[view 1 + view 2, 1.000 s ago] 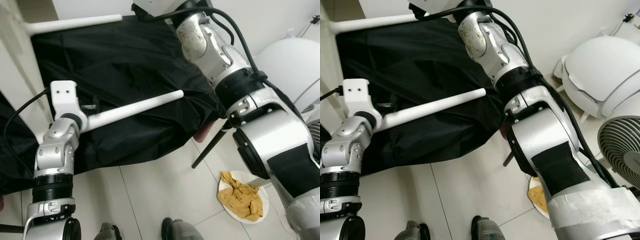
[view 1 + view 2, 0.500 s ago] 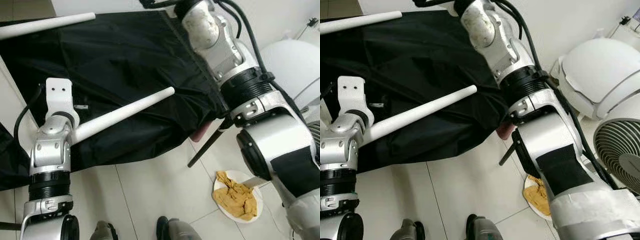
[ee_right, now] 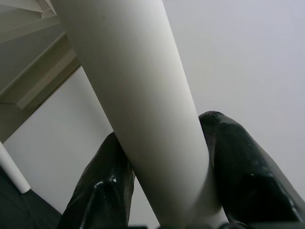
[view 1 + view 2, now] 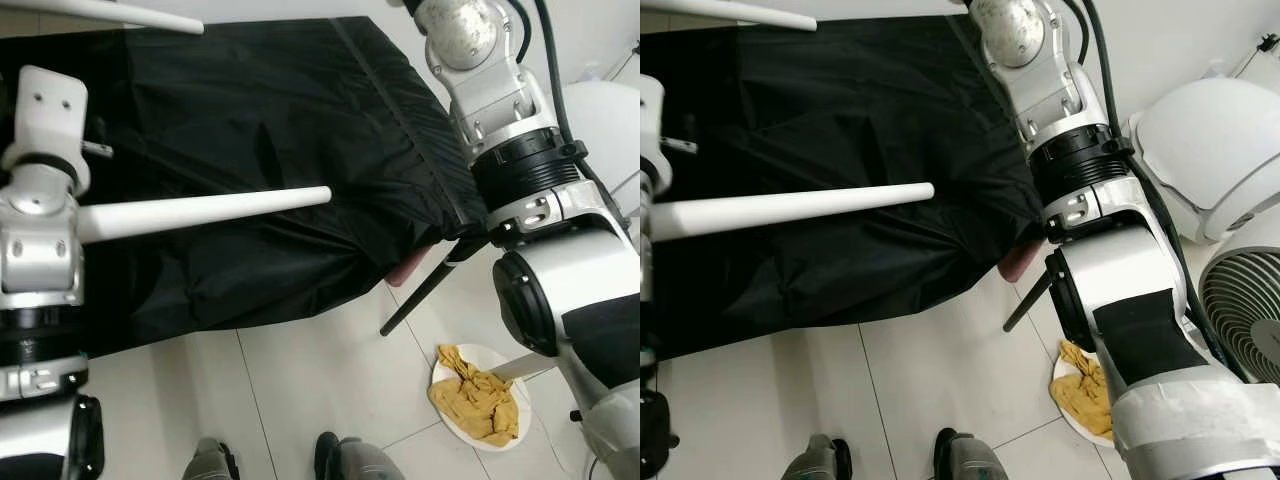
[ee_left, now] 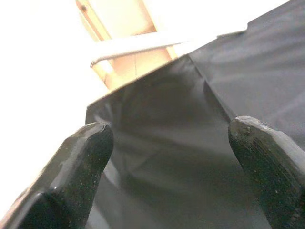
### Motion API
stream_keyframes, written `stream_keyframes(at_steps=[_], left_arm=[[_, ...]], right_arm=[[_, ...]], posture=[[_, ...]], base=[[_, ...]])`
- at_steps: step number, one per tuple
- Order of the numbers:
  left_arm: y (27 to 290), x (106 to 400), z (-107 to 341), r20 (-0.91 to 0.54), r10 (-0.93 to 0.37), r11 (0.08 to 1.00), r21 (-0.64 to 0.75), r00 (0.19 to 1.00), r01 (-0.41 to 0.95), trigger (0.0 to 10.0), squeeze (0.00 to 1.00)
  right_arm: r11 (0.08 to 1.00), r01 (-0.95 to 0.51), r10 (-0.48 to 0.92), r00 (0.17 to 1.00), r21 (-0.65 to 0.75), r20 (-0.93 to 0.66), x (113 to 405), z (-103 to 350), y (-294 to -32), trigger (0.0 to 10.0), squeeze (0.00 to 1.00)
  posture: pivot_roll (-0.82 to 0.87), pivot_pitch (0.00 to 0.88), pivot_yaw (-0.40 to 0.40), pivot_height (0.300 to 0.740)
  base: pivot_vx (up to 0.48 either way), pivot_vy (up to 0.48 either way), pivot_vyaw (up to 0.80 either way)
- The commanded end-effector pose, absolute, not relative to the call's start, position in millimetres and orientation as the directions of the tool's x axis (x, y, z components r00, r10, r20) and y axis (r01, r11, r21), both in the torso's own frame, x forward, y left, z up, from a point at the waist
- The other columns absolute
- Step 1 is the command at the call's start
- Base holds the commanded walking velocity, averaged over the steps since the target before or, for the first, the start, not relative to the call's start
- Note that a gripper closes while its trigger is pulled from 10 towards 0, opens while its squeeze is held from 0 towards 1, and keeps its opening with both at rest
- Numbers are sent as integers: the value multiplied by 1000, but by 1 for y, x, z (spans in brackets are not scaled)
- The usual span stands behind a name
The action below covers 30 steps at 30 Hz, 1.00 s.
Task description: Building children table
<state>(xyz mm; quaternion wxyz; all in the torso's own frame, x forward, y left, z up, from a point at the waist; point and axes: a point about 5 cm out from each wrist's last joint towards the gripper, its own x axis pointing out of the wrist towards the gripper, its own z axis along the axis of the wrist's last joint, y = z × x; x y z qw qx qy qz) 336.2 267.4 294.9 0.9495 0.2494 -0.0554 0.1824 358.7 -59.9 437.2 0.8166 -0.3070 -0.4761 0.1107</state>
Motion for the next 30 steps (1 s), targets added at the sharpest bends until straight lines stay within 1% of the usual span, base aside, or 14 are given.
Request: stream_keyframes(at_steps=[1,3,5,6,8,9,12,17,20,22,28,30], left_arm=[[328,315,283,183,618,635,458,765,-623,10000,0],[330,315,292,205,610,630,460,766,-625,10000,0],[331,317,321,264,595,631,431,759,-645,10000,0],[331,317,321,264,595,631,431,759,-645,10000,0],[331,318,340,301,582,636,410,755,-654,10000,0],[331,318,340,301,582,636,410,755,-654,10000,0],[329,320,360,333,562,629,421,757,-653,10000,0],[329,322,375,337,551,632,429,763,-646,10000,0],[328,325,388,339,532,628,456,776,-630,10000,0],[327,327,391,337,525,632,461,782,-623,10000,0],[319,335,409,359,478,639,484,802,-598,10000,0],[311,341,427,377,456,648,480,806,-591,10000,0]], right_arm=[[964,131,100,625,-230,774,372,443,-145,0,0],[968,123,92,633,-217,769,372,442,-148,0,0],[979,97,71,660,-179,748,375,434,-152,0,0],[979,97,71,660,-179,748,375,434,-152,0,0],[986,79,56,677,-149,734,378,429,-155,0,0],[986,79,56,677,-149,734,378,429,-155,0,0],[995,58,17,690,-79,724,379,426,-160,0,0],[997,55,-2,696,-50,718,380,423,-163,0,0],[1000,19,-20,726,9,687,384,415,-166,0,0],[1000,12,-24,734,22,679,384,412,-166,0,0],[998,-20,-25,768,63,640,389,395,-161,0,0],[993,-47,-27,800,107,600,394,382,-159,0,0]], posture=[[37,211,22,740],[37,211,22,740],[38,207,29,740],[38,207,29,740],[39,205,34,740],[39,205,34,740],[45,201,38,740],[52,202,46,740],[61,199,52,740],[61,199,52,740],[82,198,60,740],[94,197,61,740]], base=[[0,0,0],[0,0,0],[0,0,0],[0,0,0],[0,0,0],[0,0,0],[0,0,0],[0,0,0],[0,0,0],[0,0,0],[0,0,0],[0,0,0]])
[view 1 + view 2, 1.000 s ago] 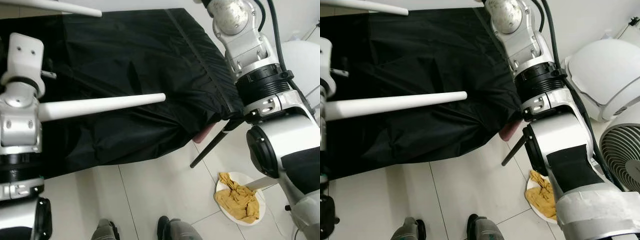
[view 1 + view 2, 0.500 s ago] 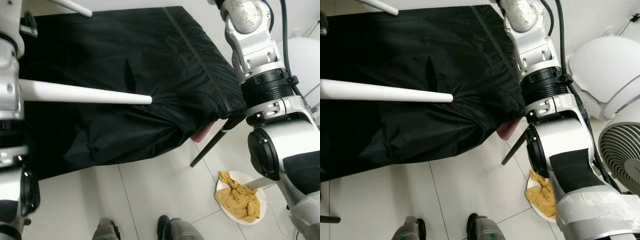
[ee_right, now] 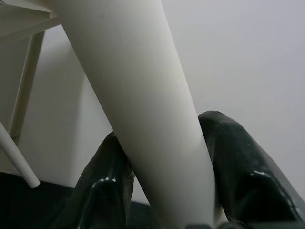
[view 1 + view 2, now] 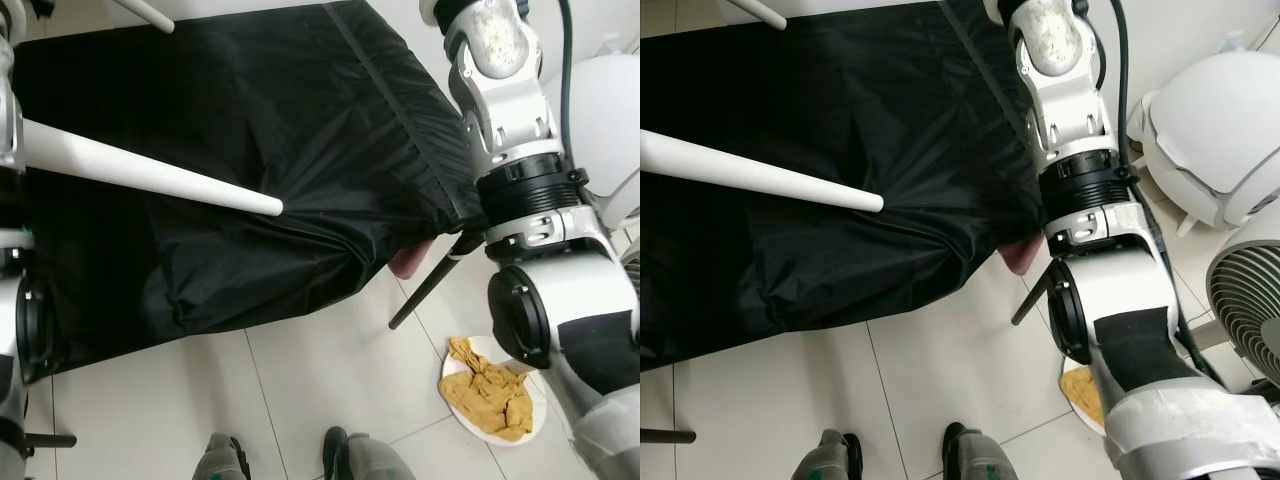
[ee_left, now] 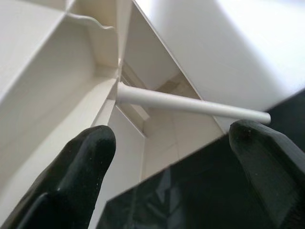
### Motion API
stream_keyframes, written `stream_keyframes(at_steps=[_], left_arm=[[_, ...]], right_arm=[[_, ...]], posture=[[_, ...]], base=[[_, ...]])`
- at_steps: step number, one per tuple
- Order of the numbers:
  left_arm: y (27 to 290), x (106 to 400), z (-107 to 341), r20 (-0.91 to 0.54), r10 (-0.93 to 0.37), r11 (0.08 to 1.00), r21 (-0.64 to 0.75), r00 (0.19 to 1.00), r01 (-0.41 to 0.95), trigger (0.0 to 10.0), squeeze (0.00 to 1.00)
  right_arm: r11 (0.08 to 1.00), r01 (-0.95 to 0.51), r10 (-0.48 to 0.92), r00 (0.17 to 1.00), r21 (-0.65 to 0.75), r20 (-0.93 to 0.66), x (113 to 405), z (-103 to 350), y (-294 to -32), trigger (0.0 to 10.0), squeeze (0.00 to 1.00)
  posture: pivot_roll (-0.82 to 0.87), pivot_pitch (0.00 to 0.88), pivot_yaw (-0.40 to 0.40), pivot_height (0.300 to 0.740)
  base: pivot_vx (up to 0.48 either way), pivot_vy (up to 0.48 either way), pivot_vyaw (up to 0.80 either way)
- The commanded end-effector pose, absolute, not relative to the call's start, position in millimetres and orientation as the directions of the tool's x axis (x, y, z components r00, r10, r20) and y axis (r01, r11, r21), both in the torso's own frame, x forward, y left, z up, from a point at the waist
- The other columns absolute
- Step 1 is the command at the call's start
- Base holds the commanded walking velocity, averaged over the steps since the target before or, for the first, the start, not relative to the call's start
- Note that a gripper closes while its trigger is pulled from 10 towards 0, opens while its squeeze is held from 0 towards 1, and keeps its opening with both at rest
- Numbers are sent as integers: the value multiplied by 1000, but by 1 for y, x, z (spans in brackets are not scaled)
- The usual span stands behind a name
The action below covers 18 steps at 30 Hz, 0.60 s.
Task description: Building children table
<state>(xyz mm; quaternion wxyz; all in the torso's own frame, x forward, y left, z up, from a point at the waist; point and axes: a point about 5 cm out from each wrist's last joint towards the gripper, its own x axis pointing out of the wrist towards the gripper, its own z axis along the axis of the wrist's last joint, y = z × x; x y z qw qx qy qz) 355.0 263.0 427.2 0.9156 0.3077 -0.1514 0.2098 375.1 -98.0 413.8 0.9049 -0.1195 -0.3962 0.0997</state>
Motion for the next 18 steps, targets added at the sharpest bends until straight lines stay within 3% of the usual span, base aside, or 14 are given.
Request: stream_keyframes(at_steps=[1,7,12,13,14,15,18], left_arm=[[311,341,427,377,456,648,480,806,-591,10000,0],[302,345,434,392,435,649,487,811,-584,10000,0],[281,358,432,376,358,714,480,855,-510,10000,0],[277,360,427,363,353,728,473,862,-497,10000,0],[277,360,427,363,353,728,473,862,-497,10000,0],[273,366,419,330,346,758,453,878,-469,10000,0],[256,375,389,244,306,819,425,920,-385,10000,0]], right_arm=[[993,-47,-27,800,107,600,394,382,-159,0,0],[990,-54,-34,815,134,579,396,376,-160,0,0],[988,-56,-24,866,145,499,403,349,-155,0,0],[988,-55,-21,878,143,479,404,342,-154,2784,0],[988,-55,-21,878,143,479,404,342,-154,2784,0],[987,-68,-5,891,145,453,405,333,-151,10000,0],[984,-76,10,926,159,378,407,307,-152,10000,0]], posture=[[94,197,61,740],[98,199,63,740],[99,200,59,740],[99,203,61,740],[99,203,61,740],[99,202,60,740],[98,204,58,740]], base=[[0,0,0],[0,0,0],[0,0,0],[0,0,0],[0,0,0],[0,0,0],[0,0,0]])
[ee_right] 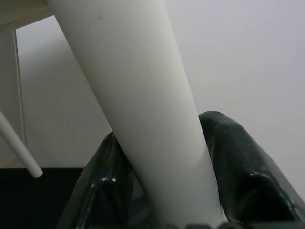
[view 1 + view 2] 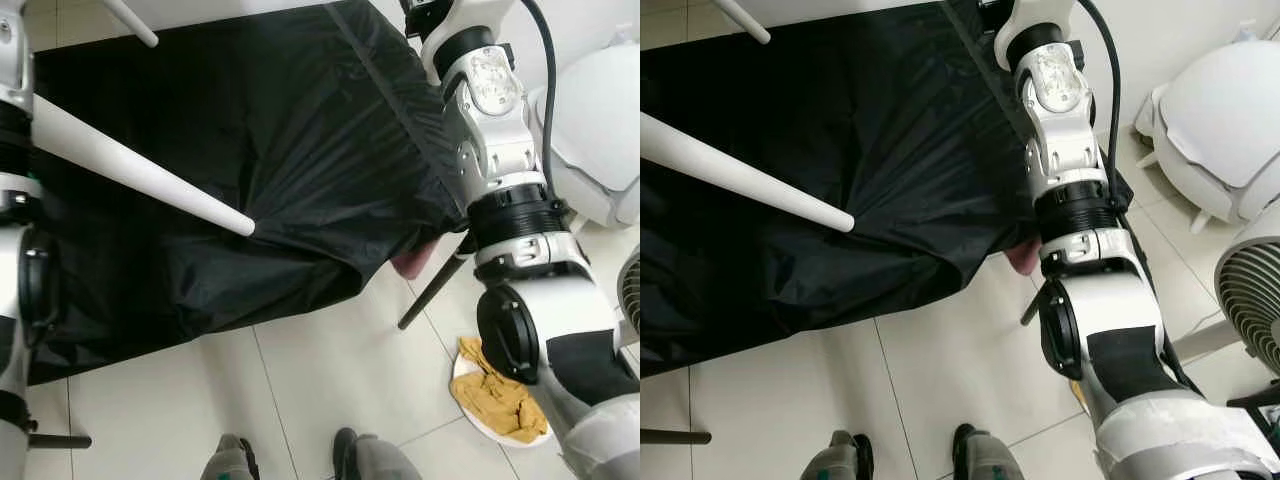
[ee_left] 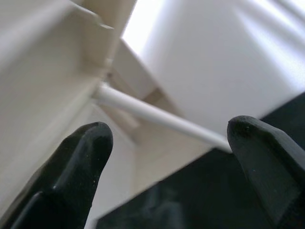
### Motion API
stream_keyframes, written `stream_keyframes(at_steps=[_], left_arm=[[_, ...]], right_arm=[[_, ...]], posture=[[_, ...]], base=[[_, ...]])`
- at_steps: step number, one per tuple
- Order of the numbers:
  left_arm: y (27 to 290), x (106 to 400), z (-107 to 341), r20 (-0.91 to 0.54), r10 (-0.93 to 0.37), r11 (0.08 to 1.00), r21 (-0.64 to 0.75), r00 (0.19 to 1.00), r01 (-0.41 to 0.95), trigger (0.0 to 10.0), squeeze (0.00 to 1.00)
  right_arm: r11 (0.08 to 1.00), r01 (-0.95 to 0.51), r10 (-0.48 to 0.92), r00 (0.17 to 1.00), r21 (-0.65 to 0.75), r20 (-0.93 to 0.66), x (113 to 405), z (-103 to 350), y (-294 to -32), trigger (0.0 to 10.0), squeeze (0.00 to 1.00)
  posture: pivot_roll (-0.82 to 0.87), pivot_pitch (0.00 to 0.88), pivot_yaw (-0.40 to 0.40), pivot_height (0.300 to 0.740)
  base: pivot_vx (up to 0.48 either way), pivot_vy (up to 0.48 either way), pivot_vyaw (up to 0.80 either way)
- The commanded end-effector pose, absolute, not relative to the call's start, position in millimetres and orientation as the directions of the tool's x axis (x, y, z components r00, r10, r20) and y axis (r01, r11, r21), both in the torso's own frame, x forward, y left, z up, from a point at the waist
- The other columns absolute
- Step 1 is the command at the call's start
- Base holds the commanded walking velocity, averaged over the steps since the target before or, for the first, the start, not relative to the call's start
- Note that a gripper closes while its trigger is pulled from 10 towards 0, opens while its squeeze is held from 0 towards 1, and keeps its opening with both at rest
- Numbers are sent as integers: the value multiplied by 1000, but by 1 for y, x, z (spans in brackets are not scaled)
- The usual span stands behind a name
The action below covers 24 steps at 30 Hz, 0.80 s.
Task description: Building children table
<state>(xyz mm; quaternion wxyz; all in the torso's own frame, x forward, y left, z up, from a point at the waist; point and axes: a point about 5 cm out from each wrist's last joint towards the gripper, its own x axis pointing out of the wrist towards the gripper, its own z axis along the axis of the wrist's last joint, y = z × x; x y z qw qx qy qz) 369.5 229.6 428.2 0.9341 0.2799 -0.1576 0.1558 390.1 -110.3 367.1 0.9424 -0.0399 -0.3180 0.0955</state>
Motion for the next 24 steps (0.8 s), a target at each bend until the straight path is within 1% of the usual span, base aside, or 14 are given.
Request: stream_keyframes(at_steps=[1,3,5,6,10,15,17,21,22,24], left_arm=[[256,375,389,244,306,819,425,920,-385,10000,0],[251,376,374,199,298,834,421,934,-356,10000,0],[246,377,361,156,264,862,405,952,-306,10000,0],[246,377,356,144,276,862,402,951,-310,10000,0],[244,375,349,133,289,855,410,948,-318,10000,0],[238,370,340,122,276,846,440,953,-301,10000,0],[237,367,335,111,268,865,411,957,-289,10000,0],[235,365,329,99,255,877,395,962,-273,10000,0],[231,361,320,85,224,897,371,971,-239,10000,0],[230,359,317,83,212,905,359,974,-228,10000,0]], right_arm=[[984,-76,10,926,159,378,407,307,-152,10000,0],[985,-69,10,938,157,346,407,297,-156,10000,0],[989,-49,5,953,137,304,408,285,-161,10000,0],[991,-49,10,957,128,290,408,280,-162,10000,0],[992,-57,23,962,117,273,407,273,-162,10000,0],[994,-48,20,964,100,266,405,268,-165,10000,0],[994,-41,13,967,104,256,404,265,-167,10000,0],[994,-42,14,968,105,250,404,263,-167,10000,0],[994,-53,28,966,92,256,402,262,-165,10000,0],[995,-58,35,965,83,258,401,262,-164,10000,0]], posture=[[98,204,58,740],[98,206,57,740],[100,207,54,740],[102,204,53,740],[99,203,52,740],[97,196,54,740],[97,199,52,740],[97,199,52,740],[100,200,47,740],[100,200,47,740]], base=[[0,0,0],[0,0,0],[0,0,0],[0,0,0],[0,0,0],[0,0,0],[0,0,0],[0,0,0],[0,0,0],[0,0,0]])
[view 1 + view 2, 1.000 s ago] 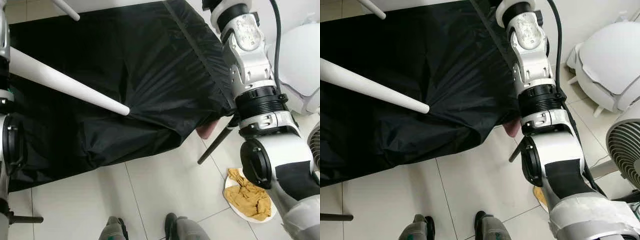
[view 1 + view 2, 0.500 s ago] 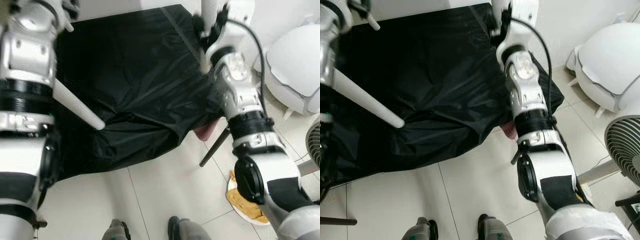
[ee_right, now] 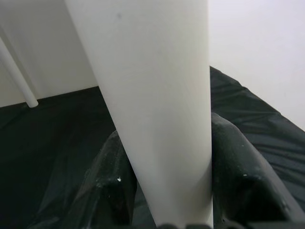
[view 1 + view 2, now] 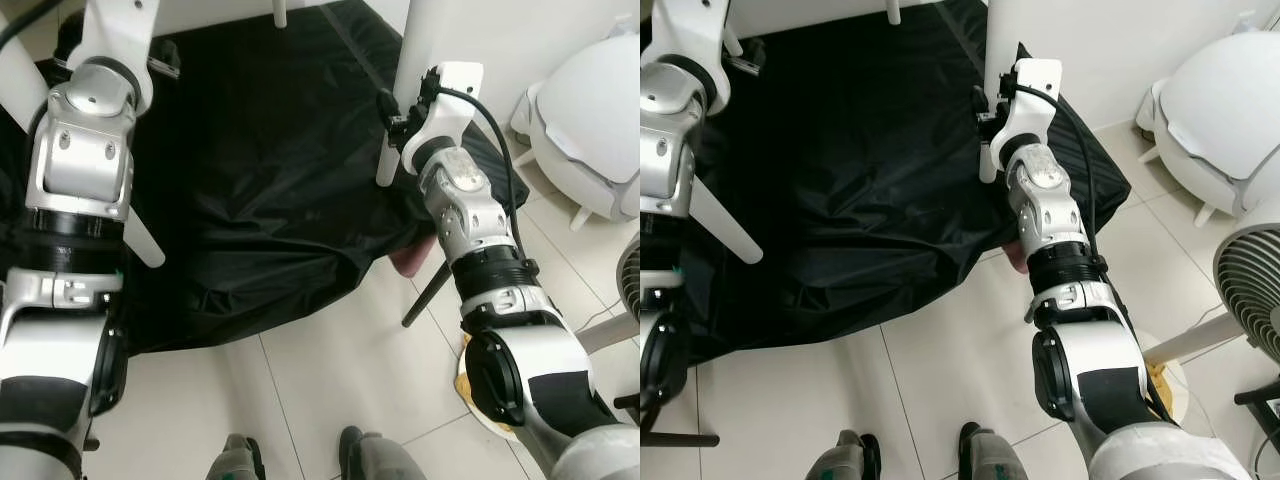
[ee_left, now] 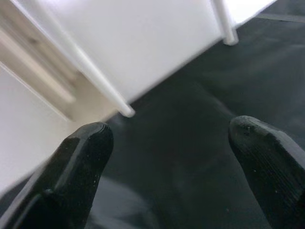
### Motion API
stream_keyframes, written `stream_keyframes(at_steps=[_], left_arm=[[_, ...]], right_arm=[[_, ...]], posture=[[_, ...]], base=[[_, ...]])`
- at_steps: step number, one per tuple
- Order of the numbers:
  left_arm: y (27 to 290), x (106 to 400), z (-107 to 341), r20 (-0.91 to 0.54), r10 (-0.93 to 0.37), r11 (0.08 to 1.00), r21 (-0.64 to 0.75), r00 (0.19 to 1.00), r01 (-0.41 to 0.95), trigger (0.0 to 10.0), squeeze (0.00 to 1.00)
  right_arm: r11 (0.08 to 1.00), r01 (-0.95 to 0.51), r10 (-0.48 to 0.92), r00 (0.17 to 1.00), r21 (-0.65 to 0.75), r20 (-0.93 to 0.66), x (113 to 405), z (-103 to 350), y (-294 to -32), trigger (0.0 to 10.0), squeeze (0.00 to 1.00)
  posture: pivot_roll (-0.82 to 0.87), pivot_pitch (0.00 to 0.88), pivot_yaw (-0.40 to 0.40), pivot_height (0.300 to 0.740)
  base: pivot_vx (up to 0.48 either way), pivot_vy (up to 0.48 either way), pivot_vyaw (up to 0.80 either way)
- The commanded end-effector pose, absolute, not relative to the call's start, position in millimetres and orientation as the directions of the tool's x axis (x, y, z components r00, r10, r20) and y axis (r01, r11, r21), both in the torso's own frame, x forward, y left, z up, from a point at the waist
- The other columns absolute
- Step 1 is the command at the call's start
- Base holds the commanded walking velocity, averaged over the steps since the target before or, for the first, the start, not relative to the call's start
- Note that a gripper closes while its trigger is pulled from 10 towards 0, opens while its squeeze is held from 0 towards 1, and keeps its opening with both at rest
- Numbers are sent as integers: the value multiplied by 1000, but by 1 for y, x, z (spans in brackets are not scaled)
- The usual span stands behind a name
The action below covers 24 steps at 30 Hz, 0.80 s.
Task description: Building children table
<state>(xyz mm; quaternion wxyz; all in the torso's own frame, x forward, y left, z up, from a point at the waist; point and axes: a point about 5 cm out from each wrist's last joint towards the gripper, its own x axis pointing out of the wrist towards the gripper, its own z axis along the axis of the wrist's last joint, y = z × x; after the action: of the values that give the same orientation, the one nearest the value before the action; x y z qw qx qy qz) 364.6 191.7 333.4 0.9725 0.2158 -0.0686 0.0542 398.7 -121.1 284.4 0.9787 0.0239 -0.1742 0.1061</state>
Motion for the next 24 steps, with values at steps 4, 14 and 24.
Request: stream_keyframes(at_steps=[4,14,24], left_arm=[[224,353,306,92,144,917,362,985,-168,10000,0],[210,339,300,111,-6,944,327,994,-31,10000,0],[191,303,273,161,-366,916,237,917,324,10000,0]], right_arm=[[992,-104,82,956,65,283,397,259,-159,10000,86],[983,-179,148,910,47,387,380,261,-158,10000,1000],[963,-269,234,825,-6,514,336,234,-164,10000,0]], posture=[[99,212,40,740],[102,222,31,740],[103,238,26,740]], base=[[0,0,0],[0,0,0],[0,0,0]])
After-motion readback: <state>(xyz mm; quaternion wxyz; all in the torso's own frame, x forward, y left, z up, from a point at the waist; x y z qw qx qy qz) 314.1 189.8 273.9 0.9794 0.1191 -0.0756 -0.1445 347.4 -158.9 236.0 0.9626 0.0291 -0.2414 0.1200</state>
